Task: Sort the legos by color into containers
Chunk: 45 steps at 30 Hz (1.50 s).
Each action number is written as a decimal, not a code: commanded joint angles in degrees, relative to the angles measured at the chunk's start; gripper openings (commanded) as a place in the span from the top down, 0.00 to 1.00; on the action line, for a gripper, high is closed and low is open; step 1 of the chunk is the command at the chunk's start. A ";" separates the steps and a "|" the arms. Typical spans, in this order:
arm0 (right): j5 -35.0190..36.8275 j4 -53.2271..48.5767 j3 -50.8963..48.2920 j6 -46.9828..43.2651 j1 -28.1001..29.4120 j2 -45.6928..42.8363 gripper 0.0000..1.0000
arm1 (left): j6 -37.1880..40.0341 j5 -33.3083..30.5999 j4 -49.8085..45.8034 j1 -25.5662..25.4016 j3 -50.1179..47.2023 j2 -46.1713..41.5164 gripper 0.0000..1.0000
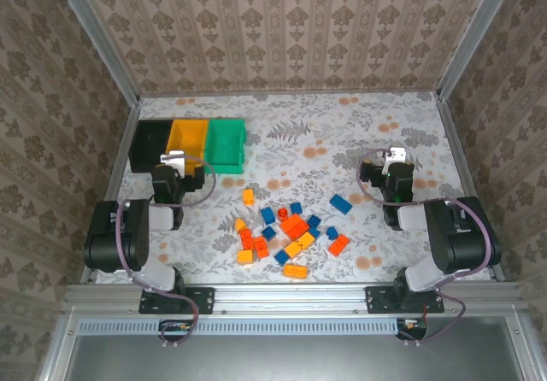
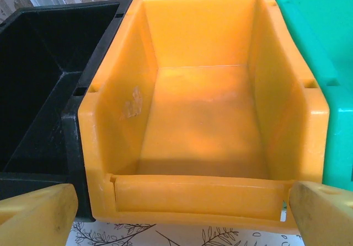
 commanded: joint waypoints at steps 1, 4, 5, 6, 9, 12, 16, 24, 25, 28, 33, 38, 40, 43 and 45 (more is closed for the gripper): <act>0.51 0.79 1.03 -0.48 0.33 -0.26 0.00 | 0.96 0.81 0.27 0.40 1.27 -0.39 0.00; 0.51 0.80 0.96 -0.52 0.32 -0.24 0.00 | 0.96 0.84 0.25 0.42 1.23 -0.40 0.00; 0.45 0.80 0.96 -0.47 0.34 -0.21 0.00 | 0.90 0.89 0.22 0.38 1.22 -0.41 0.00; 0.46 0.80 0.97 -0.52 0.32 -0.27 0.00 | 0.94 0.82 0.20 0.41 1.23 -0.37 0.00; 0.46 0.80 1.03 -0.49 0.33 -0.27 0.00 | 0.88 0.94 0.19 0.38 1.23 -0.44 0.00; 0.46 0.80 0.96 -0.48 0.33 -0.19 0.00 | 0.90 0.90 0.19 0.40 1.23 -0.39 0.00; 0.42 0.87 0.98 -0.48 0.29 -0.26 0.00 | 0.87 0.95 0.24 0.38 1.23 -0.42 0.00; 0.46 0.89 0.92 -0.48 0.32 -0.27 0.00 | 0.89 0.95 0.24 0.42 1.23 -0.39 0.00; 0.46 0.89 0.97 -0.48 0.34 -0.27 0.00 | 0.92 0.87 0.19 0.42 1.23 -0.44 0.00; 0.46 0.89 0.90 -0.49 0.32 -0.22 0.00 | 0.91 0.86 0.27 0.42 1.23 -0.44 0.00; 0.29 0.67 1.04 -0.39 0.20 -0.19 0.00 | 0.73 1.03 0.04 0.49 1.31 -0.44 0.00; -1.74 0.52 0.94 0.12 -0.74 -0.42 0.00 | 0.71 1.05 0.11 0.65 1.34 -0.44 0.00; 0.42 -0.37 1.00 0.94 -0.81 -1.79 0.00 | 0.20 -1.38 -1.09 0.40 1.31 -2.05 0.00; 3.81 -13.89 5.59 1.50 -0.20 -7.64 0.00 | 0.60 -4.32 -10.79 -0.85 3.38 -8.92 0.00; 5.15 -23.01 9.66 2.34 0.32 -10.63 0.00 | 0.55 -5.78 -16.81 -1.42 5.53 -13.16 0.00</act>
